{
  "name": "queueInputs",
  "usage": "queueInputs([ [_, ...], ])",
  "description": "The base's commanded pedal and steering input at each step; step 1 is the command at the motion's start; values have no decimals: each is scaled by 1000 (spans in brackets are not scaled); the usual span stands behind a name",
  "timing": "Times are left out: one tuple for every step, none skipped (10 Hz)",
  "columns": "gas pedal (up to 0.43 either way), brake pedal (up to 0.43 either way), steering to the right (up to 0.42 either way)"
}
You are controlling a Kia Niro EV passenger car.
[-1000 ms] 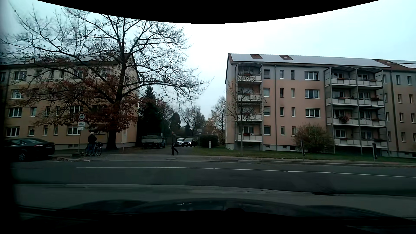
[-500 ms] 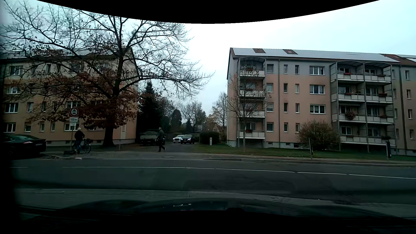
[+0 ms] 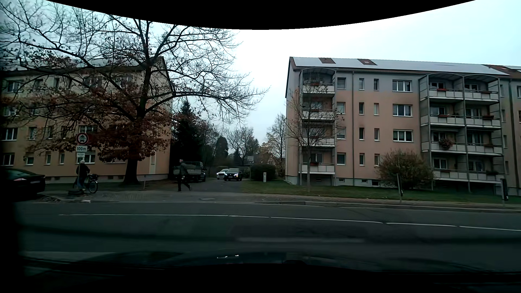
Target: Follow the waypoints while adhering to traffic rules and regulations
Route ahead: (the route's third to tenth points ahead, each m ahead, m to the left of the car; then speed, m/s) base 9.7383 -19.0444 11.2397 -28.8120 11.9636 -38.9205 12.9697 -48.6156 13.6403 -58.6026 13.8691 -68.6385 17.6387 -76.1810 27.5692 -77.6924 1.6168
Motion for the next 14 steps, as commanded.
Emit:
queueInputs([
  [0,0,-13],
  [0,0,-12],
  [0,0,-12],
  [0,0,-8],
  [0,0,2],
  [0,0,25],
  [0,0,49],
  [0,0,68],
  [0,0,97],
  [0,0,144],
  [0,0,204],
  [0,0,268],
  [0,0,350],
  [8,0,424],
])
